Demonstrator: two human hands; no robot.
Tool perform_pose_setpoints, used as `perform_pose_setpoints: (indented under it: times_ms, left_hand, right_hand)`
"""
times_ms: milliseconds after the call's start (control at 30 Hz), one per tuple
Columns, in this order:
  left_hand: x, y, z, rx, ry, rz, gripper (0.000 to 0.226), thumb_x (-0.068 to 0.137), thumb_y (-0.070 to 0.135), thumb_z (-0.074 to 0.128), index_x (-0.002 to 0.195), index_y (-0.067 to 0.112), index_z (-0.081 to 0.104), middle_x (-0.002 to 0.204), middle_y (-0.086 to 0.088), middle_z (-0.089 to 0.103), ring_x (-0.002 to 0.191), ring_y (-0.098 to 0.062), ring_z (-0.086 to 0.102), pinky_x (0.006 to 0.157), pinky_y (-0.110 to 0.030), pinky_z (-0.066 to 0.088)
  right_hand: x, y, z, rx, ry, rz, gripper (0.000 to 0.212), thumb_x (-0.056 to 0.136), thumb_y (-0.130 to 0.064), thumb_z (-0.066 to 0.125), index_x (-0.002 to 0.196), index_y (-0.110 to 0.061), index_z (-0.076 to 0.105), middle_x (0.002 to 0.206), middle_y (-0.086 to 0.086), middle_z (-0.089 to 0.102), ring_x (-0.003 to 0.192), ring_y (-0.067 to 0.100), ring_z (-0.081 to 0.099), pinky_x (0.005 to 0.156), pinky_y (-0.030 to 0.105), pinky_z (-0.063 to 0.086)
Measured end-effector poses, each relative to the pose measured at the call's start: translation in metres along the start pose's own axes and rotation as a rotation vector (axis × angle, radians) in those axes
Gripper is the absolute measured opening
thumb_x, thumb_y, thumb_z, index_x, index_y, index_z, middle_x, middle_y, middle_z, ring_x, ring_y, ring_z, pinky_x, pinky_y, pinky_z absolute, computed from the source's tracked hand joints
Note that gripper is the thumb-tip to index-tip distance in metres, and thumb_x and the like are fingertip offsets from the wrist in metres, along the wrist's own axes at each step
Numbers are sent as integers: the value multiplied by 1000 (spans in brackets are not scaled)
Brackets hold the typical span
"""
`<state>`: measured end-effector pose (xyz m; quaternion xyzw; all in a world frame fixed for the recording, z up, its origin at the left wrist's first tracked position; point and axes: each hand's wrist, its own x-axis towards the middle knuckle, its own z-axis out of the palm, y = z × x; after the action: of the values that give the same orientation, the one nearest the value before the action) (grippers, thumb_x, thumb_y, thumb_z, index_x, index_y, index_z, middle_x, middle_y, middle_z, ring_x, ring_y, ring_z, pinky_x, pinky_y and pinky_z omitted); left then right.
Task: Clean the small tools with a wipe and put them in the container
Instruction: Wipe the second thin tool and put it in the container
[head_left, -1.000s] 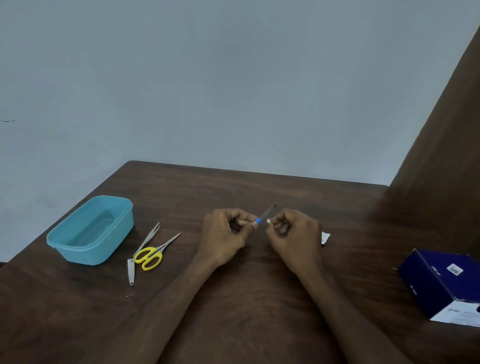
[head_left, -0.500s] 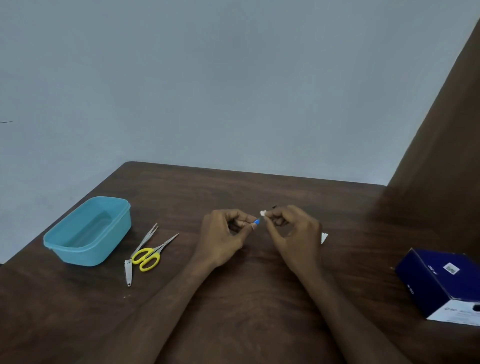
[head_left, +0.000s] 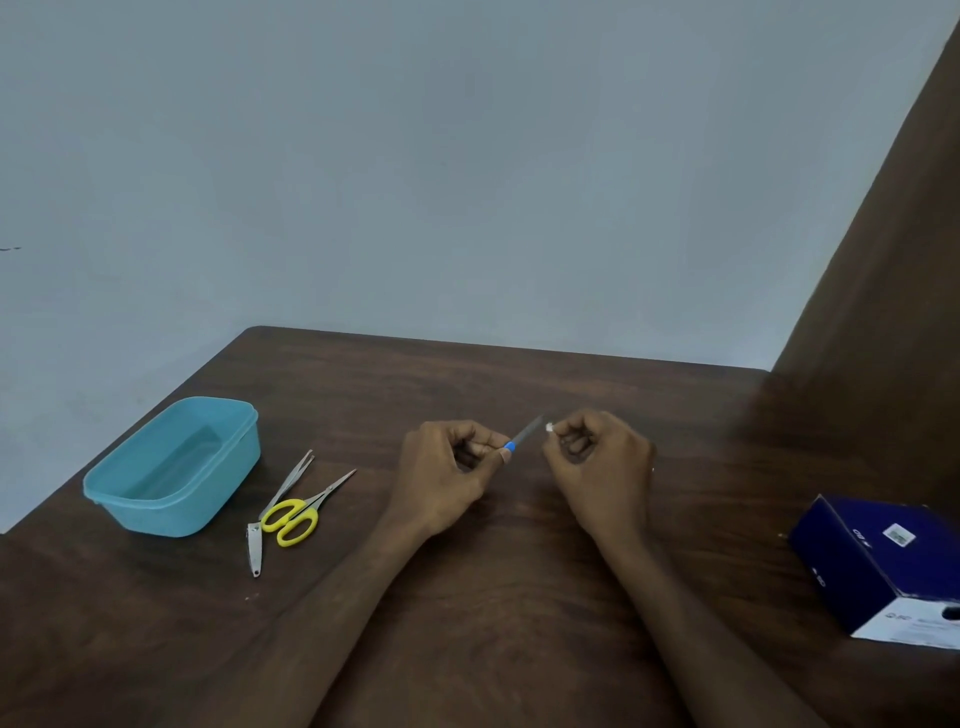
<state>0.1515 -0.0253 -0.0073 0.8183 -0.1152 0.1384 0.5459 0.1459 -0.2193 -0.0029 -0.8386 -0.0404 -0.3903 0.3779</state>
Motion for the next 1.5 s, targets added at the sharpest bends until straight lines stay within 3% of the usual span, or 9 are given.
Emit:
perform_pose_setpoints:
  times_ms: [133, 233, 333, 600, 833, 900, 1033, 1267, 1500]
  left_hand:
    - [0, -1, 0, 11, -23, 15, 9, 89, 17, 87, 93, 25, 86, 78, 10, 81, 62, -1, 72, 57, -24, 62]
    - [0, 0, 0, 10, -28, 11, 8, 89, 18, 87, 93, 26, 86, 80, 10, 81, 67, -4, 74, 58, -29, 65]
    - [0, 0, 0, -3, -11, 2, 8, 91, 19, 86, 94, 26, 85, 78, 12, 79, 67, -9, 75, 54, -31, 64]
    - [-2, 2, 1, -33, 1, -15, 5, 97, 19, 81, 93, 21, 79, 80, 5, 78, 70, -9, 77, 51, -25, 60]
    - [-3, 1, -2, -23, 38, -7, 9, 86, 11, 90, 84, 16, 83, 88, 12, 83, 62, -8, 77, 58, -22, 62]
    - [-3, 0, -3, 2, 45, 8, 12, 83, 13, 93, 82, 21, 84, 87, 16, 83, 67, -5, 78, 65, -25, 65]
    - [-4, 5, -4, 34, 42, 34, 14, 79, 15, 96, 81, 24, 86, 80, 18, 81, 71, 1, 77, 67, -11, 56]
    - [-4, 12, -4, -122, -12, -40, 11, 89, 3, 85, 94, 12, 85, 81, 4, 83, 68, -13, 80, 64, -20, 62]
    - [-2, 10, -4, -151, 75, -46, 25, 89, 4, 86, 88, 12, 62, 71, 9, 77, 72, -13, 80, 73, -35, 67]
  right_hand:
    - [-1, -7, -5, 65, 14, -90, 11, 85, -11, 84, 83, -19, 77, 75, -10, 67, 68, 3, 63, 67, 16, 49]
    - [0, -1, 1, -5, -65, 25, 14, 83, -16, 85, 78, -24, 76, 69, -14, 67, 64, 2, 64, 65, 23, 55]
    - [3, 4, 1, 28, -20, 149, 16, 83, -18, 84, 74, -24, 72, 65, -12, 68, 63, 4, 66, 62, 15, 52]
    - [2, -3, 0, 131, 31, 163, 15, 87, -17, 83, 78, -24, 74, 67, -12, 71, 65, 7, 68, 61, 7, 45]
    - [0, -8, -3, 166, 120, 58, 15, 87, -15, 85, 82, -24, 75, 75, -11, 72, 67, 7, 69, 66, 18, 52]
    - [-2, -12, -3, 178, 89, -21, 14, 88, -13, 85, 83, -22, 75, 77, -11, 71, 68, 8, 68, 67, 19, 52]
    - [-8, -15, 3, 188, -70, -64, 15, 89, -12, 83, 83, -23, 74, 79, -12, 72, 72, 8, 69, 68, 24, 56]
    - [-8, -12, 5, 177, -121, -68, 14, 86, -10, 84, 85, -23, 78, 83, -15, 73, 75, 4, 71, 71, 23, 57]
    - [-11, -13, 5, 73, -144, -119, 17, 78, -8, 84, 77, -21, 74, 71, -10, 66, 64, 6, 62, 63, 21, 50]
